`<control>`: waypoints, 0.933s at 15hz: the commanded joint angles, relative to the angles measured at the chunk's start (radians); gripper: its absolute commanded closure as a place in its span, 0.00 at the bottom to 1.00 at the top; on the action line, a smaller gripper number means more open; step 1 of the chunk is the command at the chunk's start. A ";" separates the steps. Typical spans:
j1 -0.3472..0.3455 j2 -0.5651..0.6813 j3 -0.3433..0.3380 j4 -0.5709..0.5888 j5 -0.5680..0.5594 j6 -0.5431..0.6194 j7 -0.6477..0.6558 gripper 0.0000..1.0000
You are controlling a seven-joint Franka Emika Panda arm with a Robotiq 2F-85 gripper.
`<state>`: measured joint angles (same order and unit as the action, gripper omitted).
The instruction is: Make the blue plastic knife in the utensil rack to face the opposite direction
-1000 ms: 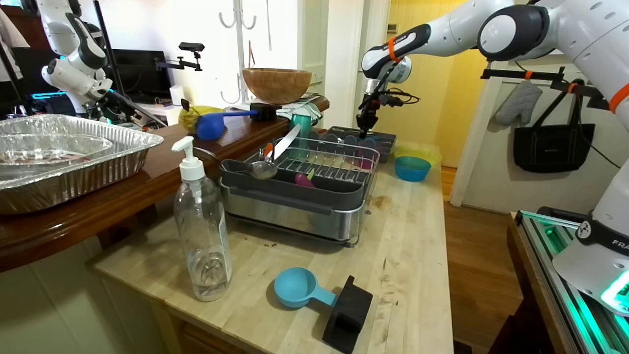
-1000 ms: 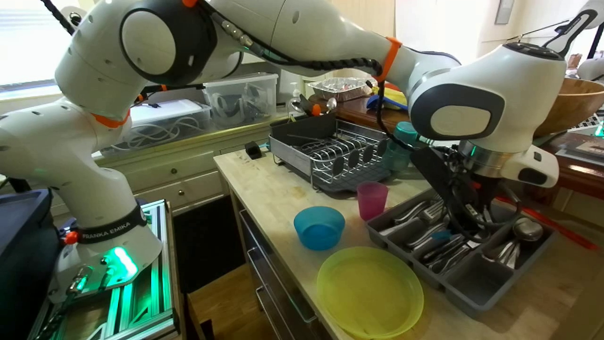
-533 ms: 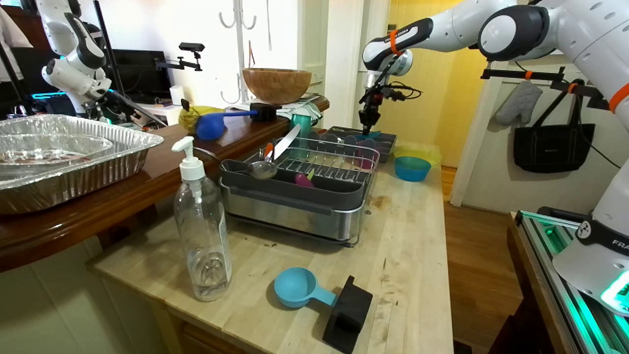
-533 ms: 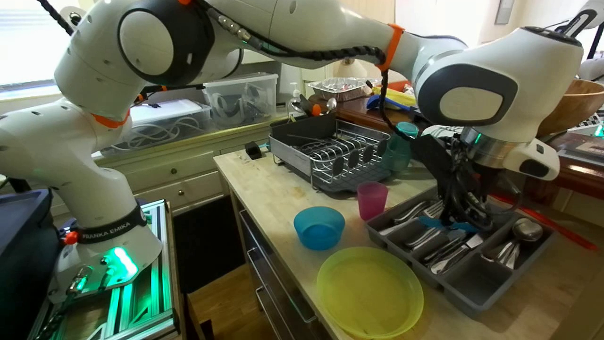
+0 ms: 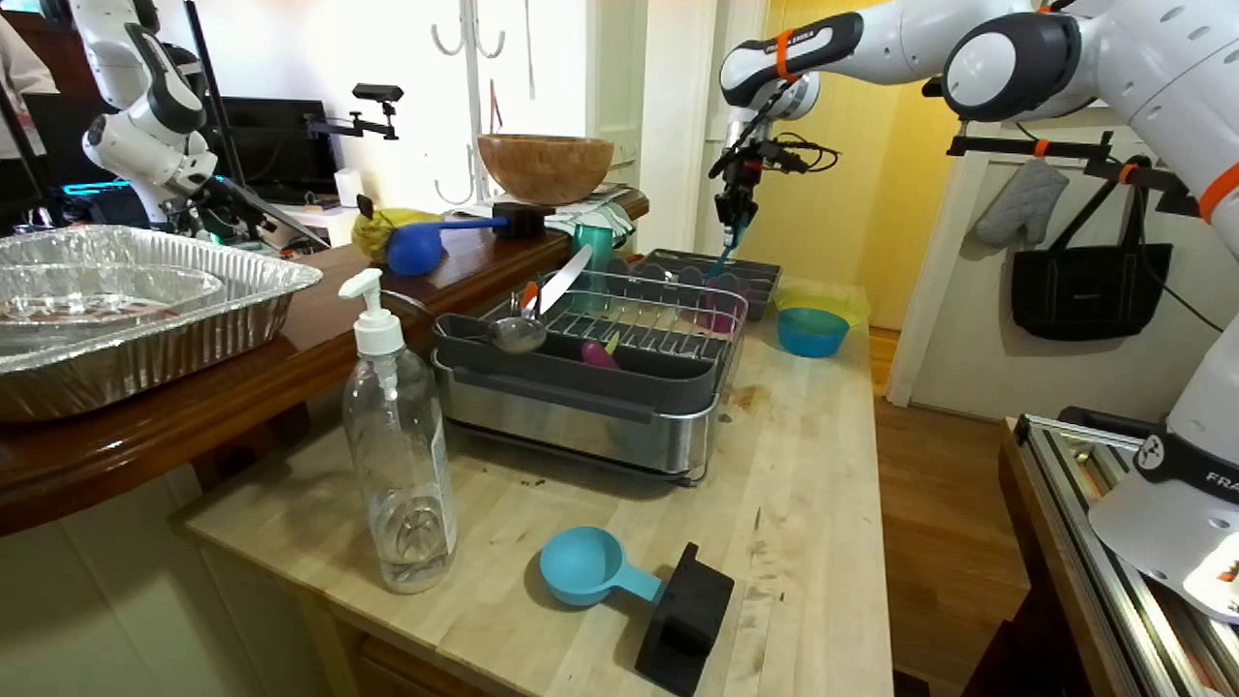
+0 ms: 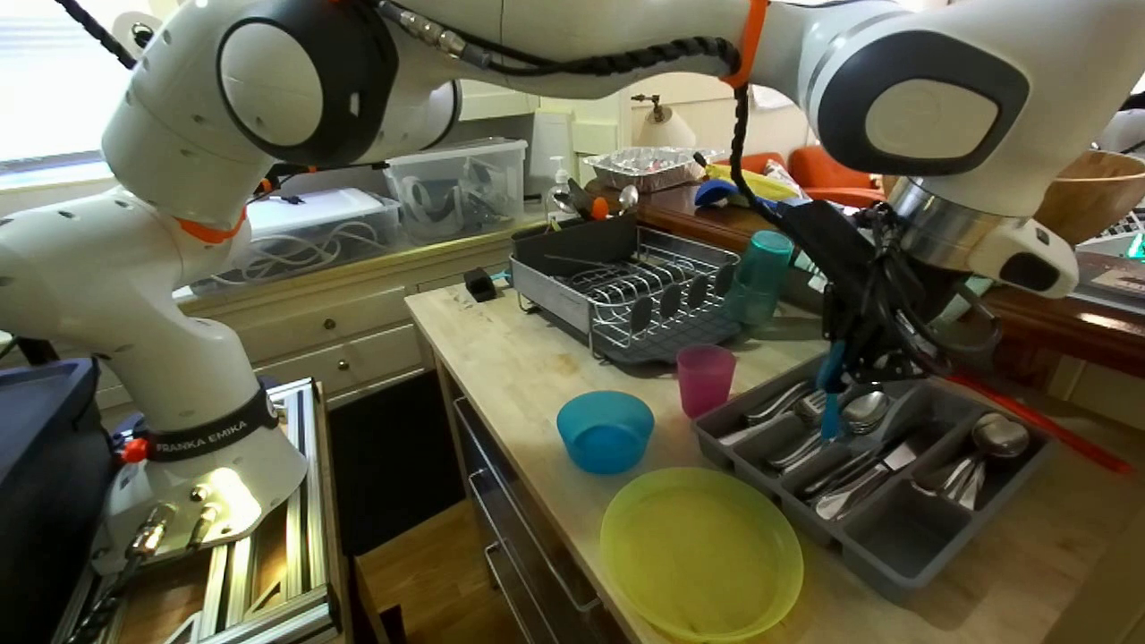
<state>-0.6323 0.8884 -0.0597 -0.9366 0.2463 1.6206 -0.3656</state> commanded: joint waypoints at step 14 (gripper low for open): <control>-0.045 0.131 0.004 0.341 -0.086 -0.276 -0.068 0.98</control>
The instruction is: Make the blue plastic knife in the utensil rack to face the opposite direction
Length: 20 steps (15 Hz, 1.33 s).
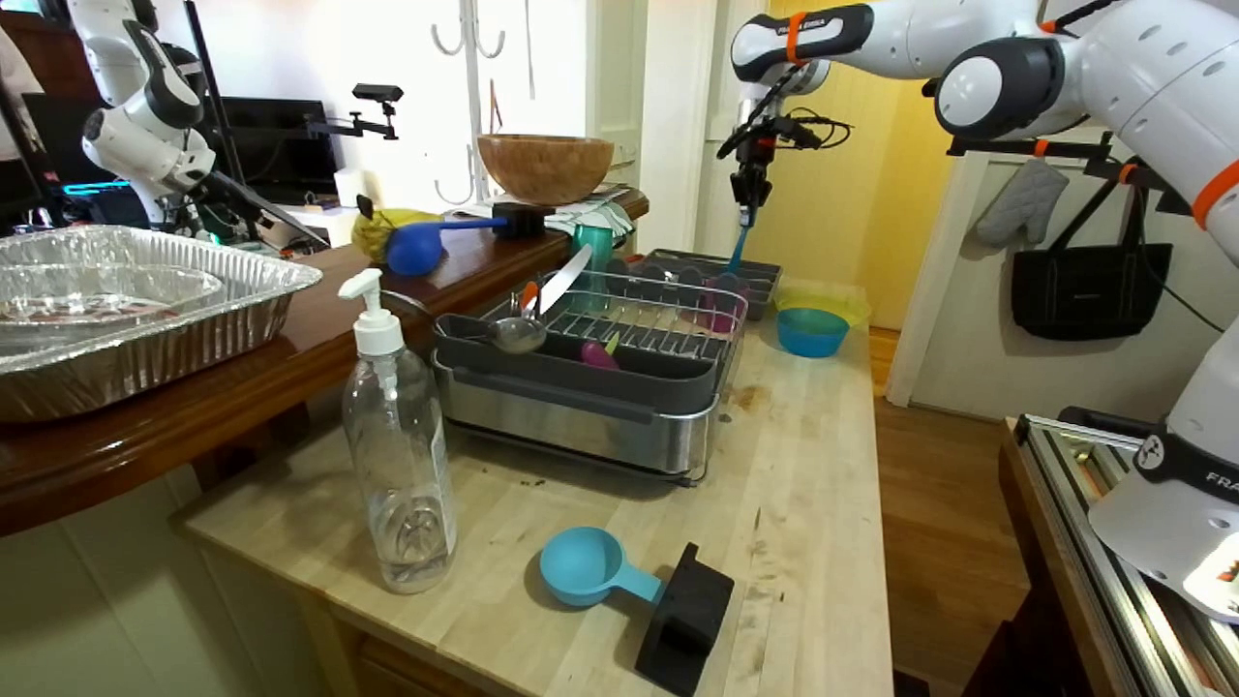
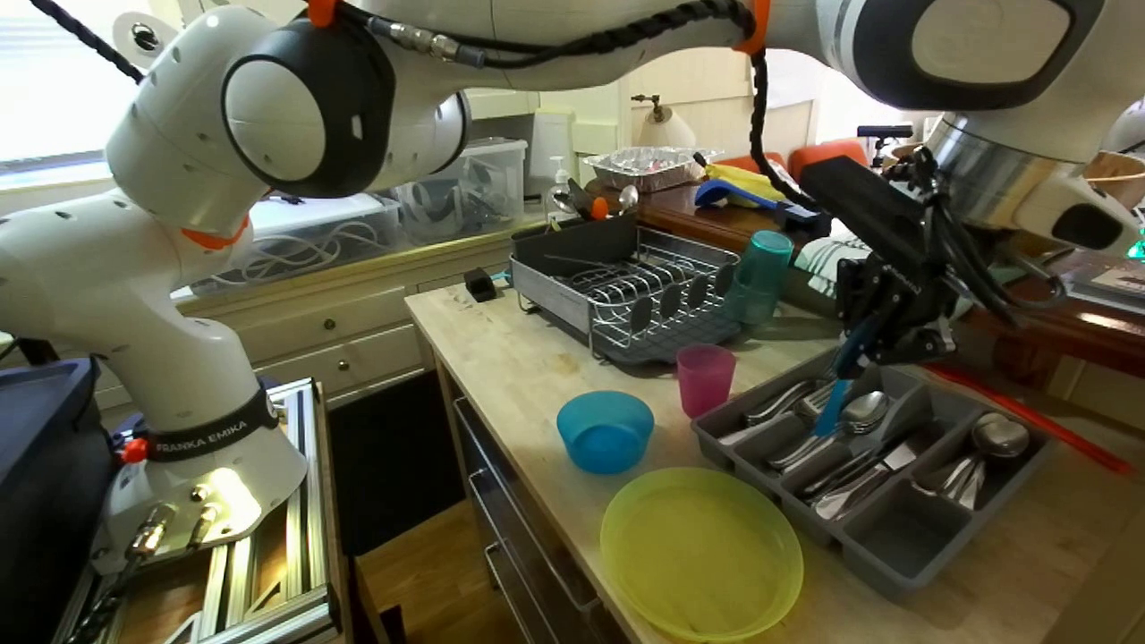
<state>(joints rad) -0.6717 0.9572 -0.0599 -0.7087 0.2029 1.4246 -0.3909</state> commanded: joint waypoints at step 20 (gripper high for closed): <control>0.002 0.139 0.006 0.247 -0.171 -0.201 -0.174 0.98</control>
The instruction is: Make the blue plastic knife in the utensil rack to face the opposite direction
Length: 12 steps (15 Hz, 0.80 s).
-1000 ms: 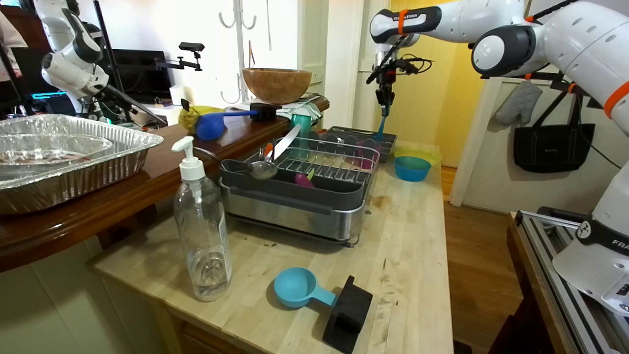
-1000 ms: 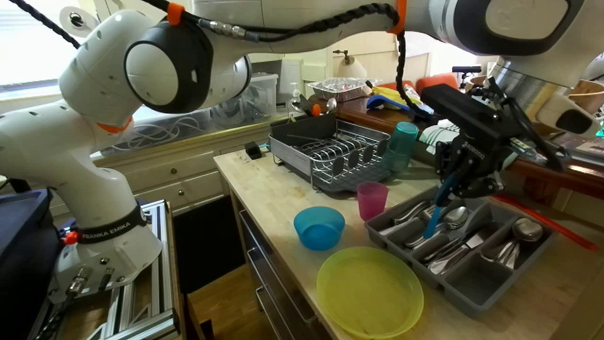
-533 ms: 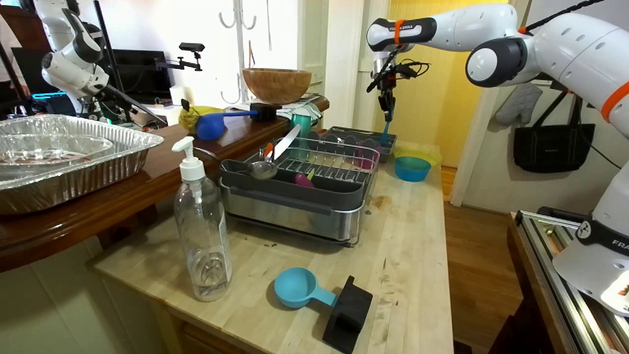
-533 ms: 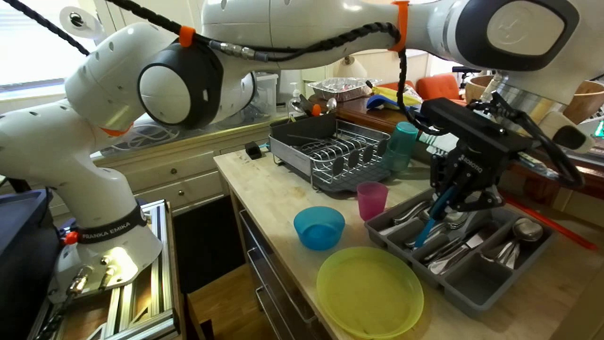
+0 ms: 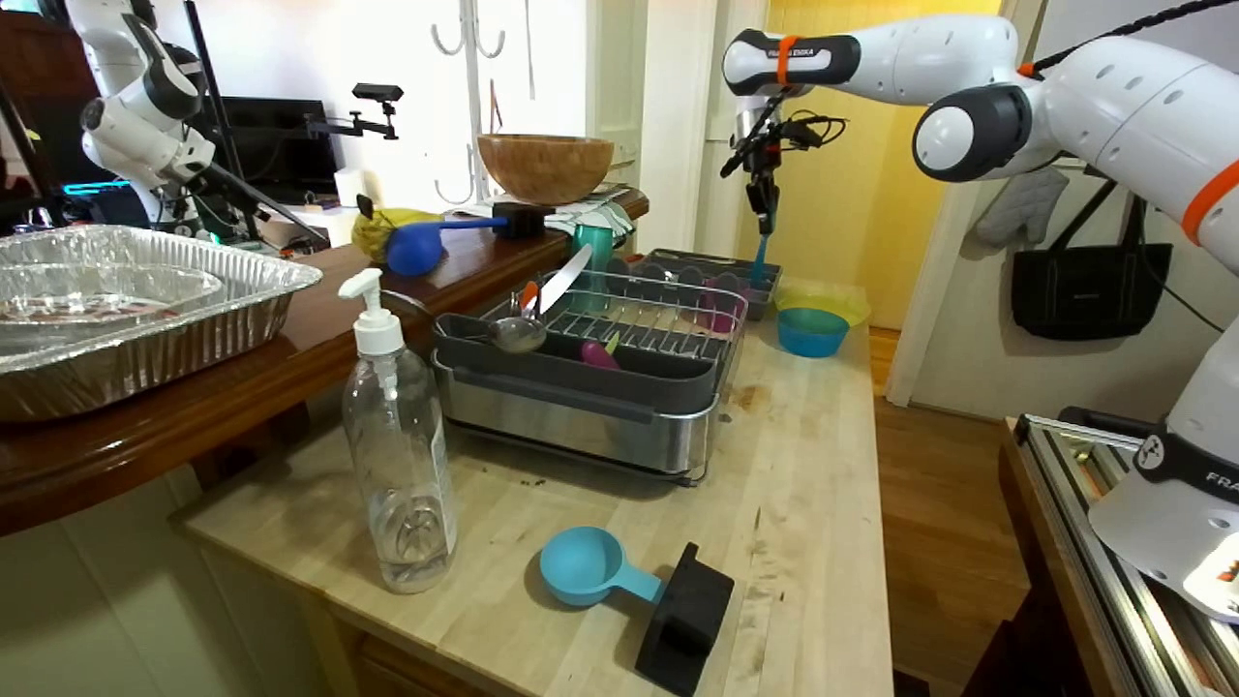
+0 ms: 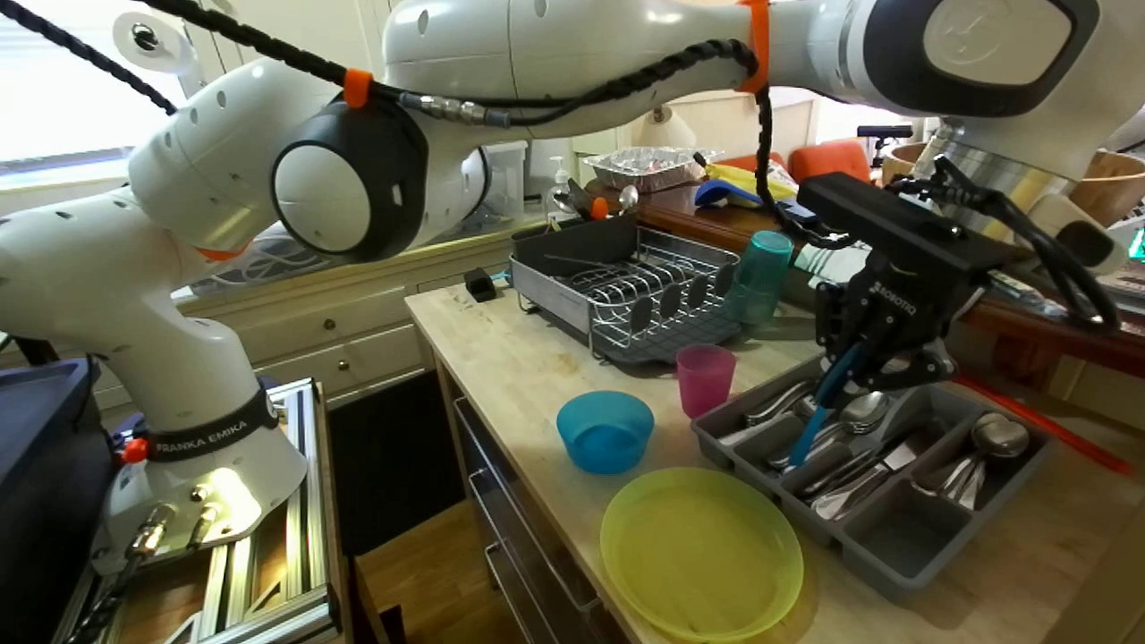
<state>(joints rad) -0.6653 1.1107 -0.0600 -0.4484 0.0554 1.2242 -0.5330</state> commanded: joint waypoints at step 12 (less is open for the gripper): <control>0.013 0.005 -0.012 -0.004 -0.077 0.005 -0.067 0.98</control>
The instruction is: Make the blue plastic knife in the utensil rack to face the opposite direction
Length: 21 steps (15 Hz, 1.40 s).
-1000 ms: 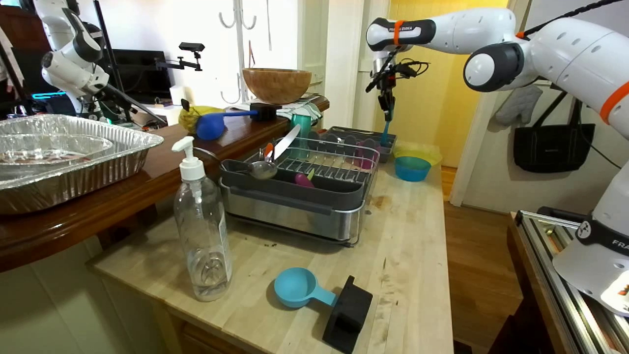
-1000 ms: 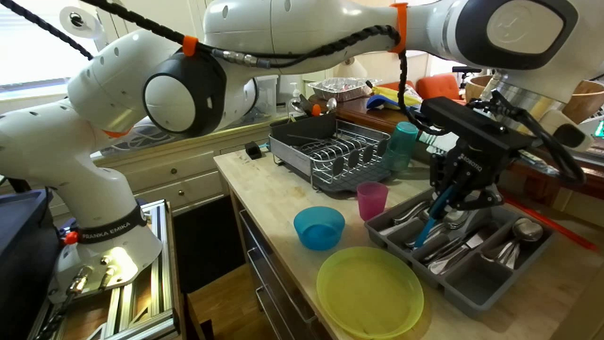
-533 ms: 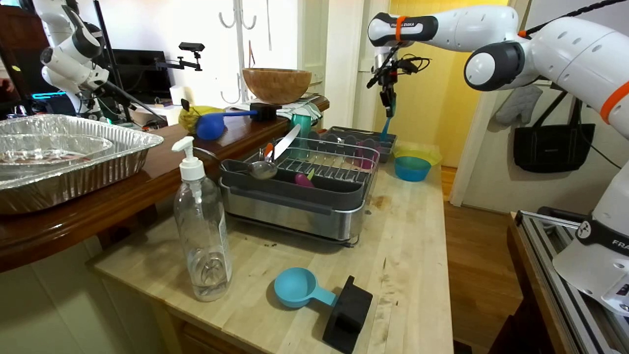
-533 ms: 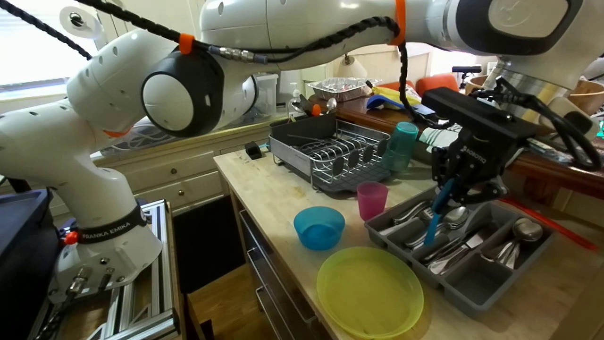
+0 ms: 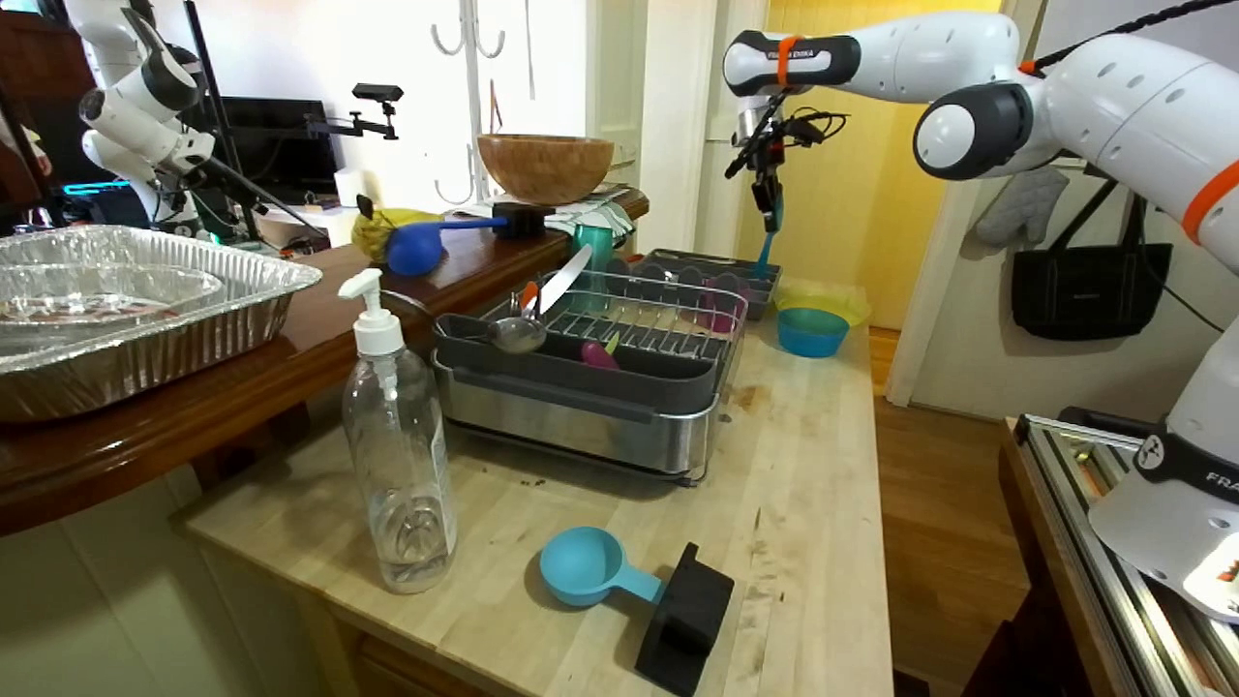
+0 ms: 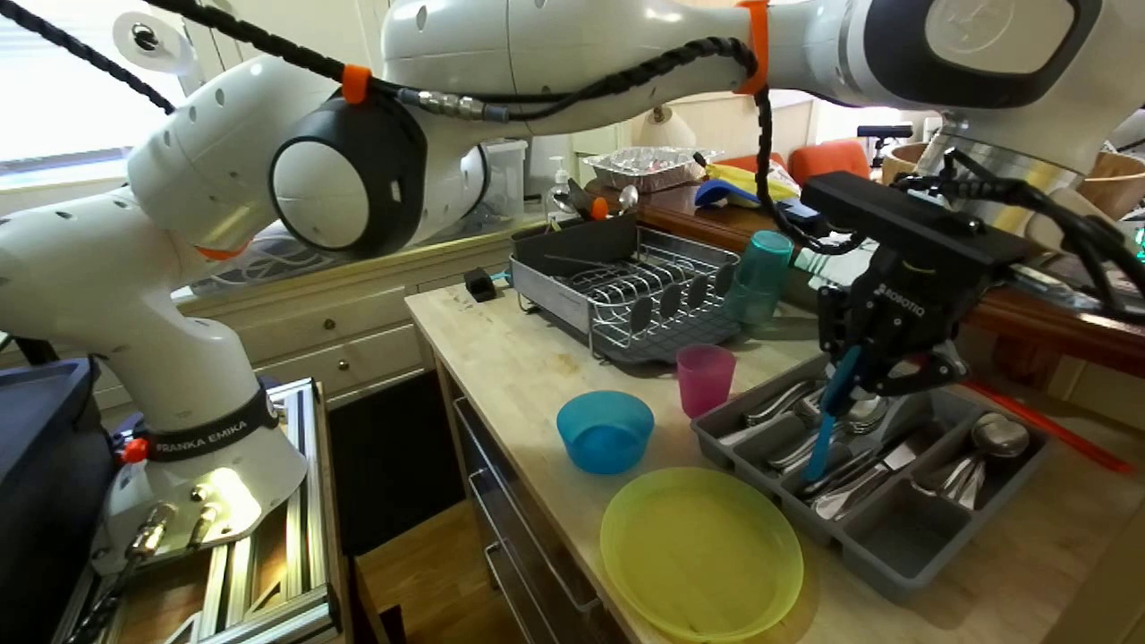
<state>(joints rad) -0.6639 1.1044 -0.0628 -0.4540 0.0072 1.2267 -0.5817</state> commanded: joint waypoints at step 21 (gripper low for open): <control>0.058 0.060 -0.029 0.015 -0.049 0.105 0.106 0.98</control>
<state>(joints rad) -0.6163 1.1380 -0.0862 -0.4542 -0.0299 1.2780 -0.5144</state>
